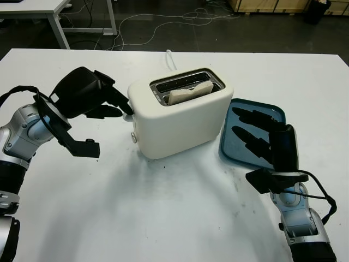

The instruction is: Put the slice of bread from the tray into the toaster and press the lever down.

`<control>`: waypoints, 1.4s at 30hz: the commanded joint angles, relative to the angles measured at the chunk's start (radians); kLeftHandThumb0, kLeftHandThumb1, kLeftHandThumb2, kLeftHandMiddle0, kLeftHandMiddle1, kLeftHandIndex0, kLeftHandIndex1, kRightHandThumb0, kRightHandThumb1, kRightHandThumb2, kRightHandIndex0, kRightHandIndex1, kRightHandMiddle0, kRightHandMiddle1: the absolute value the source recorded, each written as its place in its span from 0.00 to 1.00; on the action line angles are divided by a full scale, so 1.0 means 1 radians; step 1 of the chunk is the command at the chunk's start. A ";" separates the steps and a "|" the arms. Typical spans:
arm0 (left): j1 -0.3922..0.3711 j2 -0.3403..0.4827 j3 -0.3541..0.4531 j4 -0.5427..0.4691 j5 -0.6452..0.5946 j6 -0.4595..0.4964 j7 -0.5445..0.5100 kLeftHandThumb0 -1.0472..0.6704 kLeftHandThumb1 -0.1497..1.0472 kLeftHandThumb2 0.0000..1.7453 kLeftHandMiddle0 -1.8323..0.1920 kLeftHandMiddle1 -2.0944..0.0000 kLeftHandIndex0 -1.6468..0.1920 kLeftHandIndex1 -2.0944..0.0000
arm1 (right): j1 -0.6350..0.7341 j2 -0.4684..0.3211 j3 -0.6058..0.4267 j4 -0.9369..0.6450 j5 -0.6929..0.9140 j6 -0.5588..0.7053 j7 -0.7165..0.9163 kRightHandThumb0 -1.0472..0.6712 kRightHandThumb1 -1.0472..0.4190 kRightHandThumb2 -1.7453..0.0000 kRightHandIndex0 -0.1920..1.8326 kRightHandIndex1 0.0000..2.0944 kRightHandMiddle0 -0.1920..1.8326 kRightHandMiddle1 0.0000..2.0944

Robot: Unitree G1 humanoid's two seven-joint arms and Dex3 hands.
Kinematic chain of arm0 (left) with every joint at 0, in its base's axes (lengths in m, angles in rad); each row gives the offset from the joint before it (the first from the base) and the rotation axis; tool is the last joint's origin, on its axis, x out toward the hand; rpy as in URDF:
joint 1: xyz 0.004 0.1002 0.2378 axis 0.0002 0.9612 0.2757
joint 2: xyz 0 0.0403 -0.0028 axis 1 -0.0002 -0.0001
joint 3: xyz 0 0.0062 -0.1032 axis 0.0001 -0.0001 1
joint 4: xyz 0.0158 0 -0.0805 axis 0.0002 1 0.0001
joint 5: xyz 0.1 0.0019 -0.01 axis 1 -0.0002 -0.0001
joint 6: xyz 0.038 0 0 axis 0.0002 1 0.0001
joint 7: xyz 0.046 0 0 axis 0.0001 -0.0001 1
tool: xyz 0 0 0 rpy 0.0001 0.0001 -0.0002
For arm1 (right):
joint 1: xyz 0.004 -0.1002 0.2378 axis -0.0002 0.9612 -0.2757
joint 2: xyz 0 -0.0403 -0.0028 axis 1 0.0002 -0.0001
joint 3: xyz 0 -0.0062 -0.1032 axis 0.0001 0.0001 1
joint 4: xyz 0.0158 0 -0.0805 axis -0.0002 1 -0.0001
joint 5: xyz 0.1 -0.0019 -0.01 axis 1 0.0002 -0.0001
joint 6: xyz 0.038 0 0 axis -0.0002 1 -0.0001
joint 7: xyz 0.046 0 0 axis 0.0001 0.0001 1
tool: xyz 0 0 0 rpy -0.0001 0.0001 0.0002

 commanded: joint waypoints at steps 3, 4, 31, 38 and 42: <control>0.007 -0.002 -0.019 0.009 0.020 0.001 -0.002 0.52 0.74 0.00 0.43 0.50 0.23 0.93 | 0.004 -0.006 -0.006 0.007 0.005 -0.022 -0.010 0.37 0.09 0.95 0.54 0.18 0.57 0.00; 0.008 -0.002 -0.019 0.007 0.020 0.004 -0.003 0.52 0.74 0.00 0.43 0.50 0.23 0.93 | 0.004 -0.006 -0.006 0.008 0.006 -0.023 -0.011 0.37 0.09 0.95 0.54 0.18 0.57 0.00; 0.185 -0.279 -0.176 0.217 0.094 0.086 0.224 0.51 0.82 0.02 0.47 0.51 0.26 0.96 | 0.008 -0.011 -0.011 0.009 0.006 -0.023 -0.007 0.37 0.09 0.96 0.53 0.19 0.57 0.00; 0.226 -0.381 -0.277 0.315 0.148 0.180 0.321 0.52 0.86 0.00 0.53 0.33 0.27 0.97 | 0.007 -0.014 -0.014 0.008 0.008 -0.022 -0.003 0.37 0.09 0.96 0.53 0.19 0.57 0.00; 0.225 -0.371 -0.287 0.296 0.138 0.221 0.296 0.52 0.87 0.00 0.53 0.34 0.27 0.97 | 0.007 -0.013 -0.013 0.010 0.010 -0.025 -0.002 0.37 0.09 0.96 0.53 0.19 0.57 0.00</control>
